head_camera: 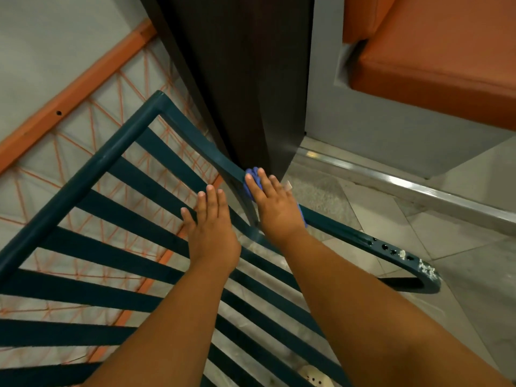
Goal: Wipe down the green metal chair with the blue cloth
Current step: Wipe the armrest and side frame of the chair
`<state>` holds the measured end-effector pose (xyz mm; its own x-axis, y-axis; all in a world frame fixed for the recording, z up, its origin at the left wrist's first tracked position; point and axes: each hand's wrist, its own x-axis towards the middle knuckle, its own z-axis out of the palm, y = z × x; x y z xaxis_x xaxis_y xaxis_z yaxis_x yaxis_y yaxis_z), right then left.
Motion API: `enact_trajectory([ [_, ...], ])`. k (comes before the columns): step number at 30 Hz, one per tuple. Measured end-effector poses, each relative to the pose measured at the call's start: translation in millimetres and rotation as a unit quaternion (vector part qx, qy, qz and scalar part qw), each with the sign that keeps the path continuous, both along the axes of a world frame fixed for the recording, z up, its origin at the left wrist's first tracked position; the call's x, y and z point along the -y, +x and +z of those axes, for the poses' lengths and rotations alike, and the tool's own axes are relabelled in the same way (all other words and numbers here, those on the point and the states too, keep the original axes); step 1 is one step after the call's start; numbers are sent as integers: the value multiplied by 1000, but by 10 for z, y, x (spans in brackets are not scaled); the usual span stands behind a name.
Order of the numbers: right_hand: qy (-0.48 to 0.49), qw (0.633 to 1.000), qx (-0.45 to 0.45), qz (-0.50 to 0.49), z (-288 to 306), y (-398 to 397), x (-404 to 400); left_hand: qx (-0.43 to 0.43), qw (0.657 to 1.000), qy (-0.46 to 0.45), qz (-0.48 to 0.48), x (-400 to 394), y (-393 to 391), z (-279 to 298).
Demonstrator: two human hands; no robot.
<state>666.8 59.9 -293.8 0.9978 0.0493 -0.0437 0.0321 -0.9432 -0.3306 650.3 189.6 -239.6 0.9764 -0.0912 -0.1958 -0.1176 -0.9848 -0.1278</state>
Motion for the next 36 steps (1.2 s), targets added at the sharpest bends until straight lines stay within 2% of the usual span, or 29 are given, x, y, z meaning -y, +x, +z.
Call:
enact_trajectory([
  [5,-40,998,-34,-18,-60,-380,290,4,999,0,-37,293,24,5],
  [12,-37,997,-34,-52,-132,-732,555,-34,993,13,-115,563,-65,-89],
  [19,-49,977,-71,-196,-33,-776,613,-108,980,39,-159,751,-139,-92],
  [21,-19,974,-109,-199,31,-629,687,-133,976,63,-162,795,-145,-94],
  [23,41,959,-200,-195,87,-457,830,-147,972,82,-162,825,-137,-92],
  [25,125,924,-295,-211,112,-324,986,-150,969,99,-168,839,-118,-99],
  [27,164,899,-340,-224,127,-260,1060,-152,967,107,-174,839,-100,-115],
  [29,116,925,-303,-196,117,-315,1035,-151,963,124,-183,836,-83,-121],
  [32,-13,981,-120,-150,17,-632,885,-151,958,147,-197,842,-51,-116],
  [34,-72,989,-54,-120,-88,-900,828,-147,956,149,-204,848,-35,-111],
  [36,-70,990,-64,-107,-133,-996,858,-148,956,146,-206,849,-36,-110],
])
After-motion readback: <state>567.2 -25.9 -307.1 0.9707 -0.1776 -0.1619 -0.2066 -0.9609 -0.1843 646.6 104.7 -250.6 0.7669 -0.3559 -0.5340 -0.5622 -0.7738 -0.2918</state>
